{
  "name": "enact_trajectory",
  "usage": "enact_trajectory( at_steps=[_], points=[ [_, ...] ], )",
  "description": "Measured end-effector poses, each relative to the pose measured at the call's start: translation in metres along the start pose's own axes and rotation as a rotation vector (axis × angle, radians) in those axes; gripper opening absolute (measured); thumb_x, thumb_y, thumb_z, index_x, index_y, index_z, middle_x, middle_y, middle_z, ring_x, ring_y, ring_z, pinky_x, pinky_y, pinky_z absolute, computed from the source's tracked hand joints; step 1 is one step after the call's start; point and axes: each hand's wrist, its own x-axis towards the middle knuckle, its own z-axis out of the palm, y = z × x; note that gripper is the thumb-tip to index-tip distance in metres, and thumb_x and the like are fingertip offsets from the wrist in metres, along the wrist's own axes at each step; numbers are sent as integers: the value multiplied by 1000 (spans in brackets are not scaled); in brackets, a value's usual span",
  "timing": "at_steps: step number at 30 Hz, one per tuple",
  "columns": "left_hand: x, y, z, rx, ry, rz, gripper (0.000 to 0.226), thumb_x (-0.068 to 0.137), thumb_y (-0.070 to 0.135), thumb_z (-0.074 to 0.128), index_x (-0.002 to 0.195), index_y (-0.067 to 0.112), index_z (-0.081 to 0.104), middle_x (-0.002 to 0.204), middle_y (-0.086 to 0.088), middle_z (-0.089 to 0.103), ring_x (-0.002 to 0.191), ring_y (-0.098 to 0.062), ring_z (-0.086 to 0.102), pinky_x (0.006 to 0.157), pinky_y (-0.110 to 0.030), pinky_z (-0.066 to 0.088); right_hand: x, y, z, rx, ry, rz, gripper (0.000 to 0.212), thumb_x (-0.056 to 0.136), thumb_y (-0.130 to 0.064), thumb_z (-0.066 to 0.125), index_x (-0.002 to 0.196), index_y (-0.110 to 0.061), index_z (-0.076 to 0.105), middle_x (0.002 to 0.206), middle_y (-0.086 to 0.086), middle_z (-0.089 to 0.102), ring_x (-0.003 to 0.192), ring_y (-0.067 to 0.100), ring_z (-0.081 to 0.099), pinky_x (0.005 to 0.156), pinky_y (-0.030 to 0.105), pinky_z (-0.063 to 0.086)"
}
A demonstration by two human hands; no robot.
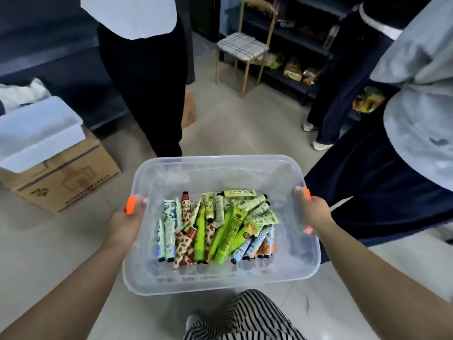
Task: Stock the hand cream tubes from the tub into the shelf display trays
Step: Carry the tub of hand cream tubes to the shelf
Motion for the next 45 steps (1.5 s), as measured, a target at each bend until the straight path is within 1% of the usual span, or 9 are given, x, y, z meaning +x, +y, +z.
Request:
enact_trajectory(
  at_steps=[9,14,18,23,28,31,38,41,45],
  points=[
    [108,82,85,103,-90,16,40,84,48,57,88,9,56,86,-16,59,79,-33,59,73,-47,54,103,-26,2,33,54,124,40,89,-53,43,64,-22,45,67,1,49,68,23,50,72,32,44],
    [163,140,143,164,-105,26,44,73,56,54,67,13,50,71,-15,55,74,-36,59,73,-47,52,182,-61,5,138,36,231,60,64,-74,51,60,-14,42,59,5,43,60,25,45,64,35,37],
    [203,194,178,156,-89,66,39,88,39,56,62,11,46,64,-15,47,65,-27,50,64,-36,45,240,-102,-2,81,73,136,51,89,-52,47,69,-4,51,68,12,50,71,28,50,67,32,37],
    [272,259,218,198,-74,145,38,91,40,50,74,7,56,65,-17,51,65,-29,53,65,-36,45,317,-156,0,114,108,139,54,86,-56,49,57,-11,40,57,8,42,55,26,44,57,32,36],
    [366,318,271,219,-93,145,49,88,48,51,62,8,50,58,-16,50,62,-32,53,64,-36,44,407,-221,10,144,126,180,55,83,-58,51,56,-12,38,56,7,42,49,23,39,51,29,32],
    [438,361,310,226,-116,140,58,85,57,49,81,0,59,78,-31,60,75,-42,61,68,-40,48,469,-263,18,146,151,194,54,84,-58,50,59,-11,40,58,8,43,51,23,40,52,29,33],
    [559,478,377,190,-174,236,49,87,52,50,104,8,61,90,-25,64,85,-41,62,76,-42,49,592,-374,18,131,203,199,46,86,-55,47,69,-12,47,61,4,45,53,21,42,50,29,34],
    [602,529,401,158,-187,237,40,89,47,50,103,11,60,80,-15,58,77,-35,58,69,-33,42,642,-422,18,123,211,176,49,85,-60,46,63,-15,47,62,4,47,55,21,44,55,29,37],
    [668,587,441,160,-194,229,41,89,48,49,97,9,58,73,-14,54,69,-29,53,64,-33,40,717,-472,26,124,221,193,56,80,-66,46,84,-11,54,66,2,50,68,27,52,67,34,43]
  ],
)
